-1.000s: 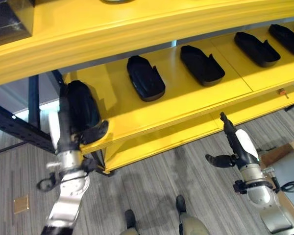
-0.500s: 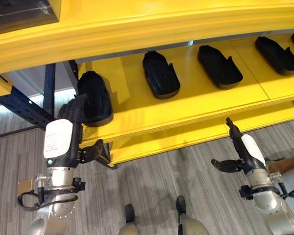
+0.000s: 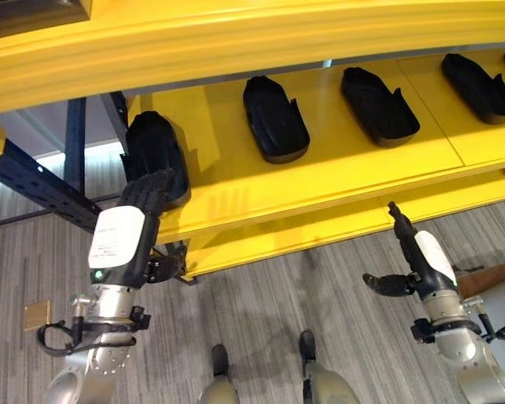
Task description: Move parts from the plastic box to the shelf.
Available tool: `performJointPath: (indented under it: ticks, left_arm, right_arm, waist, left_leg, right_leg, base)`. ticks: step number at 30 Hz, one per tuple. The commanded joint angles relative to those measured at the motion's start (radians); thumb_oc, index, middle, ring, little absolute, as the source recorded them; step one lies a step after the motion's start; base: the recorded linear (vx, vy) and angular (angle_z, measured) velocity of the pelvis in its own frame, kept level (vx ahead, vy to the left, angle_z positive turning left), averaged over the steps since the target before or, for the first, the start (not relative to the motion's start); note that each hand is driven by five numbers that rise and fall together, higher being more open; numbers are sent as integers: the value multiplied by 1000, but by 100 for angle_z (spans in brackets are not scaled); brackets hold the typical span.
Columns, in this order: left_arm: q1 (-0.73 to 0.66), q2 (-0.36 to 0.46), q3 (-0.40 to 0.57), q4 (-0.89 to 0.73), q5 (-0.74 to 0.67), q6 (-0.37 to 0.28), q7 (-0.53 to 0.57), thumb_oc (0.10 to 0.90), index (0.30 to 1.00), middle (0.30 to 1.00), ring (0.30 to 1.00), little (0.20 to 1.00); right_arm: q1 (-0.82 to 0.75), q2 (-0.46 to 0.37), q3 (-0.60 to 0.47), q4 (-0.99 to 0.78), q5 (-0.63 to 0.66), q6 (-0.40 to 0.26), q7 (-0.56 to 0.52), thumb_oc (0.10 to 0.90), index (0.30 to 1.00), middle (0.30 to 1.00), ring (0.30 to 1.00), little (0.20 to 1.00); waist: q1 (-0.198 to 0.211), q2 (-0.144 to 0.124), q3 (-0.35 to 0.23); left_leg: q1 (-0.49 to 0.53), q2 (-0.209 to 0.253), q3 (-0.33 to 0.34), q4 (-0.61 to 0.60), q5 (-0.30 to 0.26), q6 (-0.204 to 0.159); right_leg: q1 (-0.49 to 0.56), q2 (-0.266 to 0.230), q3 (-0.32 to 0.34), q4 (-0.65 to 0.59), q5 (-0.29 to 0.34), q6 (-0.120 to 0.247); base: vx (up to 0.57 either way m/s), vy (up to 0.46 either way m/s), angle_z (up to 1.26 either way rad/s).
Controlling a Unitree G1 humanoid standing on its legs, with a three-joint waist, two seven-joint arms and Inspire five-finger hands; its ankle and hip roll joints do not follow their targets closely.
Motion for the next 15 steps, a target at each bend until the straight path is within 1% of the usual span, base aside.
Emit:
performJointPath:
  ticks: [1, 6, 15]
  left_arm:
    - [-75, 60, 36, -34, 19, -44, 29, 900, 1000, 1000, 1000, 1000]
    - [-66, 59, 21, -29, 6, -39, 2, 900, 1000, 1000, 1000, 1000]
    - [-52, 58, 14, -26, -5, -35, -13, 900, 1000, 1000, 1000, 1000]
  right_arm:
    - [-78, -28, -85, -135, -28, -57, -32, 900, 1000, 1000, 1000, 1000]
    - [-84, -30, -83, -137, -26, -52, -29, 900, 1000, 1000, 1000, 1000]
    - [-90, -35, -82, -144, -31, -47, -30, 900, 1000, 1000, 1000, 1000]
  waist:
    - [-27, -38, -34]
    - [-27, -36, -24]
    - [-23, -31, 1]
  left_leg:
    - [74, 63, 30, -6, -14, -25]
    - [70, 62, 28, -6, -13, -24]
    - [57, 63, 22, -6, -3, -24]
  right_leg:
    - [77, -58, -36, 34, -69, 49]
    - [69, -59, -35, 41, -71, 48]
    - [50, -57, -38, 55, -74, 46]
  base:
    - [0, 0, 0]
    - [0, 0, 0]
    - [0, 0, 0]
